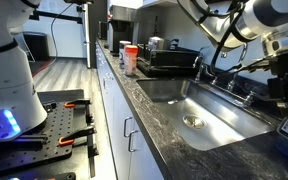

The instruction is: Move the soap bottle backwards

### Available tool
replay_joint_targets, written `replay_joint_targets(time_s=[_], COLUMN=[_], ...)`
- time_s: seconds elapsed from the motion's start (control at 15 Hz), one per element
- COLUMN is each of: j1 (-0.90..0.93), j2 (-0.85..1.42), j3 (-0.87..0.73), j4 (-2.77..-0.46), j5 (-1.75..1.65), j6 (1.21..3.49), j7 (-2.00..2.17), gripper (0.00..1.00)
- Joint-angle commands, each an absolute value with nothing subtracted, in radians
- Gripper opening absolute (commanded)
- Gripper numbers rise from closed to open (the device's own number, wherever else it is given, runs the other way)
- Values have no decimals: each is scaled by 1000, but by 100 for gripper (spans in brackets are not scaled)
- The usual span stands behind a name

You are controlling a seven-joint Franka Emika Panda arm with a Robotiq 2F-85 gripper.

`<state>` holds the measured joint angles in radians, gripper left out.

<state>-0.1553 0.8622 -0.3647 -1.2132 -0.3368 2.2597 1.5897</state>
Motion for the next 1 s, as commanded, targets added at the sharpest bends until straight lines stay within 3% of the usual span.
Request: replay_joint_targets(time_s=[0.0,0.6,0.93], j1=[-146,-142,-115], j2=[840,749,622], j3=[-343,-266,-259], j4=[-1218,-1314,-1491], j5=[-331,-322,-297], j6=[2259,2321,2415], j7=[1562,1452,1284], gripper=[100,100,100])
